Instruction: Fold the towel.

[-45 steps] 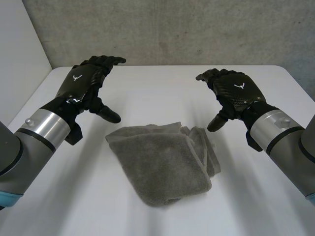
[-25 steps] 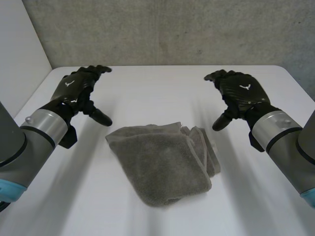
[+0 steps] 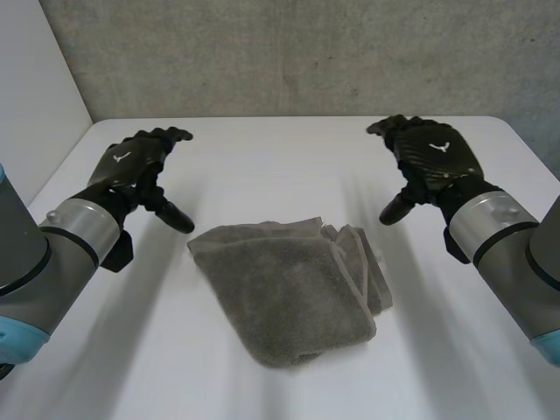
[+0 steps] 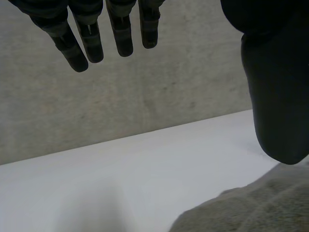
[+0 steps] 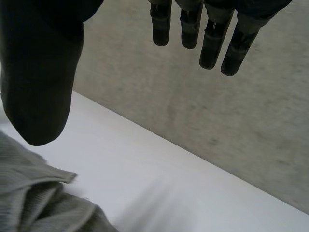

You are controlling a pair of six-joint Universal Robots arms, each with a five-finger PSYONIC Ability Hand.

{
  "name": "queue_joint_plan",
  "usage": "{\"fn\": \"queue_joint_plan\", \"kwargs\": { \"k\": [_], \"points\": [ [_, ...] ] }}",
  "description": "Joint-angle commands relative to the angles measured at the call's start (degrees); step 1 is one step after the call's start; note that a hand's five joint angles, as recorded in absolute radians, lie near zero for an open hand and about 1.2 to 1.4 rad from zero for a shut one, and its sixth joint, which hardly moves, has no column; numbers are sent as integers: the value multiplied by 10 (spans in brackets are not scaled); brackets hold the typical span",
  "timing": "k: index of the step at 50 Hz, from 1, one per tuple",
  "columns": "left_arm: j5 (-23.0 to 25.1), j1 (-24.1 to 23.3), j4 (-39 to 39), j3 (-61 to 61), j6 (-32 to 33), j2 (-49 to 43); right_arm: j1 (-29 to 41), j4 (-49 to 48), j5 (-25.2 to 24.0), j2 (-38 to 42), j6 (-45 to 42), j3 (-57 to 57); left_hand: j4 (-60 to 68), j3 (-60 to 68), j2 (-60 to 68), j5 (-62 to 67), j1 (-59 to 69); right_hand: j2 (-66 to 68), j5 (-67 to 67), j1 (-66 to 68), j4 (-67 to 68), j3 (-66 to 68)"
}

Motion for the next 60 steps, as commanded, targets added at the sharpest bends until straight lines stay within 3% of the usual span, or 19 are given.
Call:
{"fn": "queue_joint_plan", "kwargs": {
  "k": [1, 22, 25, 28, 33, 60],
  "points": [
    [78, 1, 16, -14, -3, 7, -6, 2, -83, 0, 4, 2, -45, -39, -43, -121, -43, -37, -32, -29, -39, -36],
    [77, 2, 14, -7, -3, 29, -5, 9, -62, -5, 9, -9, -45, -39, -43, -121, -43, -37, -32, -29, -39, -36],
    [75, 0, 4, 29, -7, 68, 0, 55, -40, -16, 2, -48, -44, -37, -41, -120, -42, -37, -32, -29, -39, -36],
    [35, 0, -58, 81, -8, 125, 1, 187, 10, -47, 2, -141, -44, -37, -41, -120, -42, -37, -32, -29, -39, -36],
    [-15, -1, -125, 111, -7, 146, 3, 241, 33, -51, -3, -177, -44, -37, -41, -120, -42, -37, -32, -29, -39, -36],
    [-24, -9, -152, 89, -6, 125, 2, 204, 38, -58, -3, -118, -44, -37, -41, -120, -42, -37, -32, -29, -39, -36]
  ]
}}
